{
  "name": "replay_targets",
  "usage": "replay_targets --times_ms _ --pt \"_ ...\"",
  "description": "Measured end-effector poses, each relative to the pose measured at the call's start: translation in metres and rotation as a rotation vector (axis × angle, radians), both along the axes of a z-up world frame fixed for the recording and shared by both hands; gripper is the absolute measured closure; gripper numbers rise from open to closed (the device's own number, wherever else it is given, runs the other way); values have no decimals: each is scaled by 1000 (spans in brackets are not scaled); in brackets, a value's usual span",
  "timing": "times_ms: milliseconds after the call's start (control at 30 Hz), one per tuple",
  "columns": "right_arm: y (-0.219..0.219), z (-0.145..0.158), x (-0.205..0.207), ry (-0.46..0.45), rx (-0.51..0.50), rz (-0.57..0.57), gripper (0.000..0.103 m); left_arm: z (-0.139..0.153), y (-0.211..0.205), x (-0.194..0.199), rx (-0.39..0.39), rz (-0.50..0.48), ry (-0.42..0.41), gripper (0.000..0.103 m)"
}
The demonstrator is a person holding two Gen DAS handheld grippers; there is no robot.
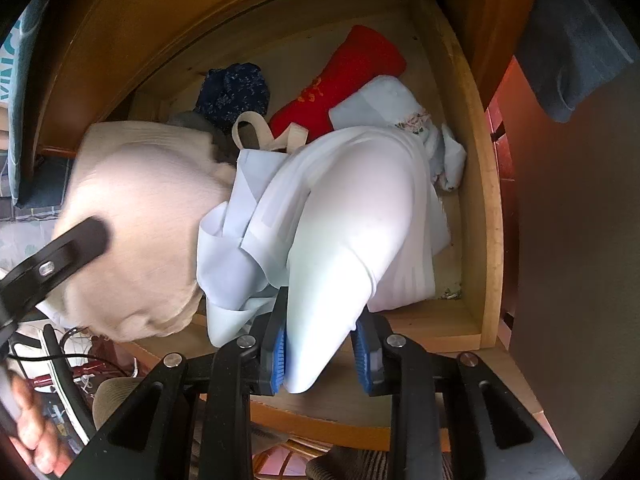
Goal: Take underwear out of drawer
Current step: 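Lift the beige bra out with the left gripper while the right gripper holds the white garment down, then carry the beige bra into the white XINCCI shoe box and open the left gripper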
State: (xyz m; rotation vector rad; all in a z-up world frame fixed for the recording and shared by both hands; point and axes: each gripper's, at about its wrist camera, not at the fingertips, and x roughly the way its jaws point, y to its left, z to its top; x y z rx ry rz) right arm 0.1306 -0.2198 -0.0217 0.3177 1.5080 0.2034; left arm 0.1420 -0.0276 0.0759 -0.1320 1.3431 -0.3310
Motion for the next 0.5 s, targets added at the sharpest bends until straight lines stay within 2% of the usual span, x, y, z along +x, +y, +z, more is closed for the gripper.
replay_targets --times_ms 300,500 --pt "5 3 0 -19 -28 15 81 43 26 -30 -17 -19 -39 79" --pt "6 5 0 -35 -42 18 85 78 35 -44 -21 -44 -94 79"
